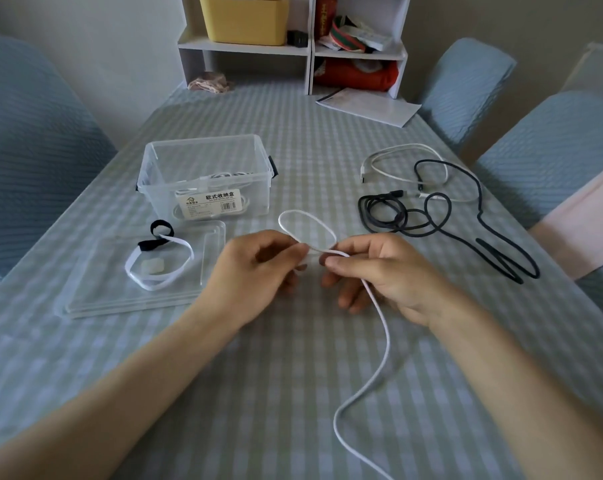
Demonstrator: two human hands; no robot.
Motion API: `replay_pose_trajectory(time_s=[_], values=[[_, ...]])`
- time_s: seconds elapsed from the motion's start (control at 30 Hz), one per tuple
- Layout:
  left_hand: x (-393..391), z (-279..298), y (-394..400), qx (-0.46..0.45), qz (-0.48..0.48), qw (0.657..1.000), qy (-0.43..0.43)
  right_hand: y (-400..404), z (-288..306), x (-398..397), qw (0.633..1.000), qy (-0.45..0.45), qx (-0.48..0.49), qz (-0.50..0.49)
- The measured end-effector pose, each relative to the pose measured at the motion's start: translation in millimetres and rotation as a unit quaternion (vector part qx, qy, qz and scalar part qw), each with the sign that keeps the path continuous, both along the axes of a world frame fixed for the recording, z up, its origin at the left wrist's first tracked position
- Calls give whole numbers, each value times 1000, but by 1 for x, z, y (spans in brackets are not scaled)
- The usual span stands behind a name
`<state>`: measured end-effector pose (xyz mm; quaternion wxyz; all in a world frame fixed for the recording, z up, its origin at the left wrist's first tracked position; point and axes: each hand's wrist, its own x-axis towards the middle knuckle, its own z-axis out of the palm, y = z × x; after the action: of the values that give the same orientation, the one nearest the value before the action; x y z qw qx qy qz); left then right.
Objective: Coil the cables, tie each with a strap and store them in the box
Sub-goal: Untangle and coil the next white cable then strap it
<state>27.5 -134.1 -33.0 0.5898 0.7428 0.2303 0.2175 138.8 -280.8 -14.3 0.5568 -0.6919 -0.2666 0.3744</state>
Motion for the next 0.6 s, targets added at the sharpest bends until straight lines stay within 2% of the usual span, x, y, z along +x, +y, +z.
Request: replay_pose_trajectory(time_s=[0.17, 0.23, 0.3, 0.43, 0.6], values=[[3, 1, 10, -172, 80, 980, -59, -17, 6, 14, 996, 40, -48, 56], [5, 2, 10, -199, 86, 974, -69, -19, 7, 16, 995, 32, -55, 72], [5, 2, 10, -211, 87, 971, -77, -16, 6, 18, 998, 32, -35, 40], [3, 2, 12, -225, 68, 968, -91, -7, -1, 22, 988, 71, 56, -127], [6, 5, 7, -254, 62, 960, -105, -3, -5, 19, 988, -39, 9, -147]])
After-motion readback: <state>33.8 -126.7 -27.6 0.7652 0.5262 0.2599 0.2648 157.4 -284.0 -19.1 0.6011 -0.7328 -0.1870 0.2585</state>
